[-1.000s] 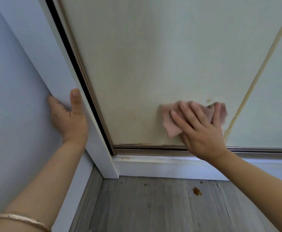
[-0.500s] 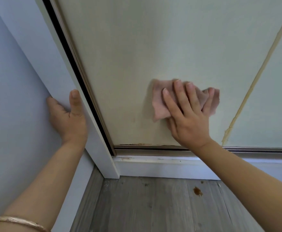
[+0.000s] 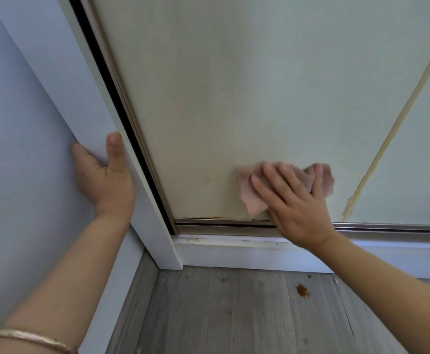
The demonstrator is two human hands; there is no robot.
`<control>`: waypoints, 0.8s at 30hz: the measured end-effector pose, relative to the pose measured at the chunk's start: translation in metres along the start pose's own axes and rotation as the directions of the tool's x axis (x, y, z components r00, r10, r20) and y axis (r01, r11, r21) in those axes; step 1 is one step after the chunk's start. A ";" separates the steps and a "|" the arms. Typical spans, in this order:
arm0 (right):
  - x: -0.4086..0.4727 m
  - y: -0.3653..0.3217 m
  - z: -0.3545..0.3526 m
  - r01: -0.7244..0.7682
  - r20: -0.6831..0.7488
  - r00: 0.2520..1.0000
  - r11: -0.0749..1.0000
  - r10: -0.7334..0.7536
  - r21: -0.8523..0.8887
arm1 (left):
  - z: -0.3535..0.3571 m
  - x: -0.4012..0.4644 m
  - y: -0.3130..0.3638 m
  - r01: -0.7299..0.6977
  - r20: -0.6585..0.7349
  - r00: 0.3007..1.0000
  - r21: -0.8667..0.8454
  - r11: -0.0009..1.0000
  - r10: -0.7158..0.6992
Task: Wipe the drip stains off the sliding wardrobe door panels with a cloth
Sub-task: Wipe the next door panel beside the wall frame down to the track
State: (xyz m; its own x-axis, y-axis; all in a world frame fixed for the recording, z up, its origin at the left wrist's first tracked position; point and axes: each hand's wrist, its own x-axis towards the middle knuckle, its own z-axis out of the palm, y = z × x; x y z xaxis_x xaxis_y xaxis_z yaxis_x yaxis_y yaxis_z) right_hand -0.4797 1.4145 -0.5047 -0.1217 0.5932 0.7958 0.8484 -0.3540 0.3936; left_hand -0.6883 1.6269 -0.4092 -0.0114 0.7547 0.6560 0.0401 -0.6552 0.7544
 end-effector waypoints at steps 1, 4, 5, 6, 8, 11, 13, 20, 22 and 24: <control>-0.018 0.000 0.002 0.064 0.062 0.996 0.998 -0.064 -0.003 | 0.000 -0.001 0.000 -0.002 0.000 1.000 0.005 1.000 0.002; -0.039 -0.002 0.008 0.145 0.149 0.978 0.989 -0.144 0.002 | 0.002 -0.001 0.001 -0.003 -0.009 1.000 0.006 1.000 0.003; -0.035 -0.008 0.010 0.132 0.146 0.980 0.991 -0.132 0.010 | 0.003 0.000 0.001 -0.005 -0.017 1.000 0.013 1.000 0.005; -0.027 -0.017 0.013 0.119 0.128 0.984 0.993 -0.122 0.028 | 0.004 0.000 -0.001 -0.014 -0.025 1.000 0.019 1.000 0.014; -0.003 -0.039 0.015 0.091 0.090 0.991 0.991 -0.100 0.098 | 0.004 -0.001 -0.001 -0.036 -0.027 0.999 0.006 0.999 0.036; 0.044 -0.058 0.011 -0.005 -0.026 1.000 0.985 0.010 0.173 | 0.005 -0.002 0.002 -0.044 -0.024 0.999 -0.007 0.999 0.044; 0.070 -0.057 0.008 -0.078 -0.099 0.991 0.985 0.094 0.154 | 0.005 -0.001 0.002 -0.031 -0.018 0.999 -0.004 1.000 0.031; 0.002 -0.059 0.015 0.203 0.174 0.961 0.976 -0.215 0.084 | 0.001 -0.004 0.008 -0.035 0.001 0.999 0.025 0.999 0.035; 0.000 -0.052 0.011 0.206 0.187 0.958 0.975 -0.217 0.080 | 0.003 -0.004 0.010 -0.041 -0.003 0.999 0.013 0.999 0.041; 0.023 -0.049 0.007 0.107 0.109 0.987 0.992 -0.114 0.072 | 0.004 -0.004 0.010 -0.034 -0.003 0.999 0.003 0.999 0.034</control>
State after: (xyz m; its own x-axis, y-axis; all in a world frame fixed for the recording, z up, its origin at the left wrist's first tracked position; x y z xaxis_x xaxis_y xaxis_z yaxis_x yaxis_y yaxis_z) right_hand -0.5203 1.4507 -0.5085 -0.1612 0.7049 0.6907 0.8653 -0.2357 0.4424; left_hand -0.6840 1.6180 -0.4045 -0.0130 0.7320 0.6812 0.0436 -0.6802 0.7317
